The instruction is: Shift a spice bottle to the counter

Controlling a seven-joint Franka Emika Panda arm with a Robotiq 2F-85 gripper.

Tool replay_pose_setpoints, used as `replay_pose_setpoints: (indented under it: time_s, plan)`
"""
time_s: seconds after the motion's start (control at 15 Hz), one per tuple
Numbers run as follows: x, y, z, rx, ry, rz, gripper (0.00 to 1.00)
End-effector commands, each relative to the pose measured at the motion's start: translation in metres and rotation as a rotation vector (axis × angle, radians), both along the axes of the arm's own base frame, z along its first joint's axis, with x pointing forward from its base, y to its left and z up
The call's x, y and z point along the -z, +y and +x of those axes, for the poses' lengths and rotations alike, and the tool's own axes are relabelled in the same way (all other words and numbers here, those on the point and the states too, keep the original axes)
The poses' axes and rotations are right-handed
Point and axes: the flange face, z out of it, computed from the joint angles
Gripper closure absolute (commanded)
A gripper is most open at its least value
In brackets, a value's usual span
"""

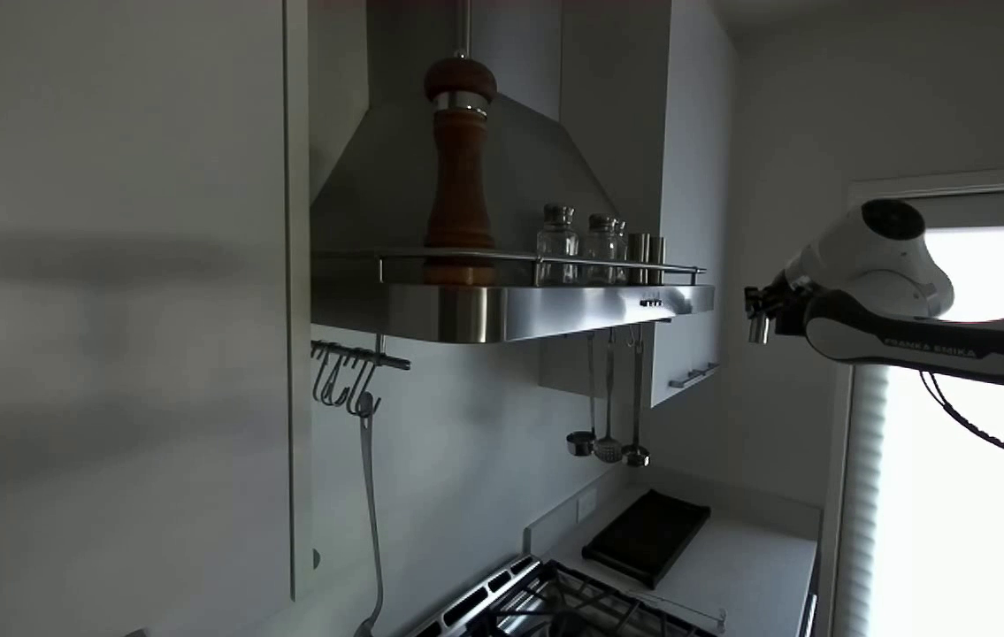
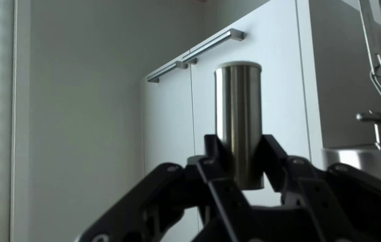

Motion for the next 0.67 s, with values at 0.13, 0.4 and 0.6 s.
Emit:
replay_pose_setpoints:
  time_s: [0.13, 0.4, 0.6]
  plan:
    - [0.08, -0.045, 0.032, -0.007, -0.032, 0.076, 0.89]
    - [0.139, -0.073, 0.046, 0.03, 0.006, 0.133, 0.89]
    - [0.179, -0.091, 0.056, 0.053, 0.071, 0.184, 0.89]
